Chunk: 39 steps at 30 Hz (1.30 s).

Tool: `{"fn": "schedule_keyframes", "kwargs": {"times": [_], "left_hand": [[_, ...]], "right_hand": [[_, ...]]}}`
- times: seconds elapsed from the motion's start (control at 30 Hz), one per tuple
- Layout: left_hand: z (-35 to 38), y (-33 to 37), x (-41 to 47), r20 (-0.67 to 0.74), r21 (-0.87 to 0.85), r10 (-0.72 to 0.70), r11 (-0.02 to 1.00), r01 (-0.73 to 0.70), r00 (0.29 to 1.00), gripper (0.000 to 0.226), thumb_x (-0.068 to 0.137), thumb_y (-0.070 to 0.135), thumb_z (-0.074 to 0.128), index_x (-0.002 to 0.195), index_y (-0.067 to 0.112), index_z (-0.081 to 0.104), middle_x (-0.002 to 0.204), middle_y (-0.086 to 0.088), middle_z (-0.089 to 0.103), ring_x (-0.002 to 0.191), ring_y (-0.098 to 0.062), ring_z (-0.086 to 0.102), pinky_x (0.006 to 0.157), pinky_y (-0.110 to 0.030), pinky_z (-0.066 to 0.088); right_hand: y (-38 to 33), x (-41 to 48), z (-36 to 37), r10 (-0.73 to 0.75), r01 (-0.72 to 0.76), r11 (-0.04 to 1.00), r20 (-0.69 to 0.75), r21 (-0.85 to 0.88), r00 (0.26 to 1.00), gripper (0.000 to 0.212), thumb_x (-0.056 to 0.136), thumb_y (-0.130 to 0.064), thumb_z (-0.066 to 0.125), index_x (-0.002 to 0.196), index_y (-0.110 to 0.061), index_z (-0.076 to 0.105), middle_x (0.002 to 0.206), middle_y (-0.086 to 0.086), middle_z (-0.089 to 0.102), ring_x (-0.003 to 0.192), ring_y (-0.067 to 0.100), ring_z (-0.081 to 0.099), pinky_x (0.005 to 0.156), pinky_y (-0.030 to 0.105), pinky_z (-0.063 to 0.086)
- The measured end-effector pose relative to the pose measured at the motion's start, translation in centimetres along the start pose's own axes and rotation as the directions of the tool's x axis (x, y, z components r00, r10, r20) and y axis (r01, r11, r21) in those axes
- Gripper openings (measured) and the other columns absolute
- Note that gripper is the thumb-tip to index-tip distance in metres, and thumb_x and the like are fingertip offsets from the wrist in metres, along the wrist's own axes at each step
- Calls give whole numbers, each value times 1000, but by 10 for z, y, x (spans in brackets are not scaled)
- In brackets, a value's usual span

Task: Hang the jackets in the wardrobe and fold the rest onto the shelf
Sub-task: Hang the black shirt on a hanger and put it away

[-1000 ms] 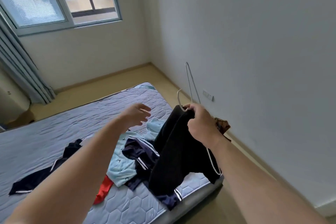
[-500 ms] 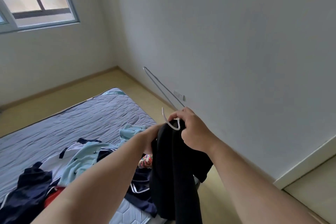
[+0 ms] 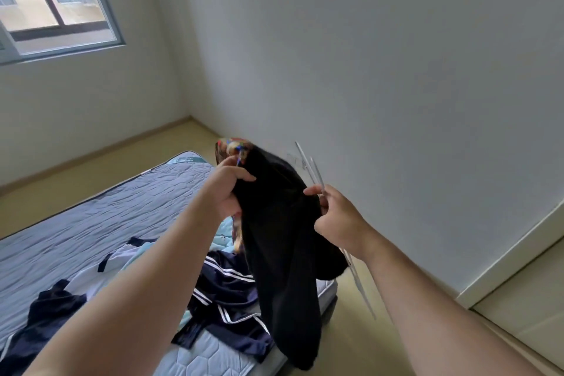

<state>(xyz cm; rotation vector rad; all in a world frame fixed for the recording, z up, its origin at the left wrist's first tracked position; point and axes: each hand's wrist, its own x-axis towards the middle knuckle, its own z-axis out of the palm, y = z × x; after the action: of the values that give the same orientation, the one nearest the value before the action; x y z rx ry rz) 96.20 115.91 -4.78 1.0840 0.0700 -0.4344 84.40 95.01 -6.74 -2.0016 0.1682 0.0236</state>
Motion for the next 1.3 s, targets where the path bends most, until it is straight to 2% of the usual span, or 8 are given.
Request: {"fn": "schedule_keyframes", "kwargs": {"times": [0.17, 0.3, 0.63, 0.77, 0.9, 1.0, 1.2, 1.3], "left_hand": [[4, 26, -27, 20, 82, 101, 991, -103, 995, 71, 50, -18, 39, 115, 3, 58, 111, -21, 55, 101, -41, 57, 96, -61, 47], [7, 36, -44, 63, 168, 183, 967, -191, 981, 80, 55, -20, 28, 131, -7, 50, 111, -22, 54, 101, -41, 54, 78, -42, 51], [2, 62, -75, 141, 43, 258, 963, -266, 956, 55, 46, -16, 26, 88, 6, 53, 74, -10, 54, 63, -25, 51, 57, -28, 42], [-21, 66, -68, -98, 166, 327, 937, -308, 940, 57, 43, -13, 32, 88, 8, 59, 73, -9, 52, 60, -24, 51, 54, -26, 40], [-55, 61, -53, -512, 340, 429, 897, -283, 744, 43, 48, -12, 35, 66, 21, 55, 59, 1, 45, 52, -18, 40, 42, -22, 29], [-77, 46, -45, -577, 418, 429, 886, -200, 695, 36, 58, -8, 39, 68, 22, 55, 64, -1, 52, 52, -20, 46, 42, -21, 34], [-74, 21, -38, -480, 817, 430, 537, 210, 765, 33, 77, 13, 53, 107, 24, 58, 117, -9, 51, 105, -30, 58, 94, -41, 52], [-47, 11, -47, -153, 886, 468, 455, -89, 870, 45, 70, 1, 56, 105, 28, 63, 117, 4, 59, 109, -15, 58, 93, -33, 50]], "right_hand": [[-9, 8, 15, 54, -47, 998, -147, 47, 988, 42, 74, 0, 58, 108, -23, 49, 107, 2, 45, 72, 13, 49, 60, 20, 39], [-16, 13, 29, 89, -88, 996, -164, 15, 982, 50, 71, -9, 74, 111, -18, 44, 118, 5, 42, 86, 16, 53, 61, 23, 39], [-26, 4, 69, 79, -67, 971, -43, 228, 996, 49, 68, -28, 80, 101, -24, 44, 102, 4, 62, 91, 23, 67, 71, 35, 55], [-29, 6, 74, -43, 73, 986, -194, 149, 980, 33, 86, -21, 74, 84, -25, 42, 79, -5, 57, 64, -2, 59, 54, 13, 42], [-42, 5, 65, -142, 153, 988, -241, 27, 960, 41, 87, -25, 76, 82, -27, 36, 78, -7, 46, 63, 10, 44, 56, 13, 41], [-57, 3, 57, -186, 192, 981, -218, 8, 958, 42, 84, -24, 79, 82, -27, 37, 79, -7, 45, 66, 12, 44, 63, 18, 42], [-74, 1, 56, -220, 227, 974, -184, 14, 958, 49, 79, -19, 83, 81, -25, 35, 82, -3, 48, 72, 17, 46, 76, 31, 44], [-74, 2, 62, -223, 227, 974, -185, -1, 957, 49, 79, -17, 83, 79, -26, 35, 79, -6, 50, 65, 11, 48, 69, 22, 43]]}}
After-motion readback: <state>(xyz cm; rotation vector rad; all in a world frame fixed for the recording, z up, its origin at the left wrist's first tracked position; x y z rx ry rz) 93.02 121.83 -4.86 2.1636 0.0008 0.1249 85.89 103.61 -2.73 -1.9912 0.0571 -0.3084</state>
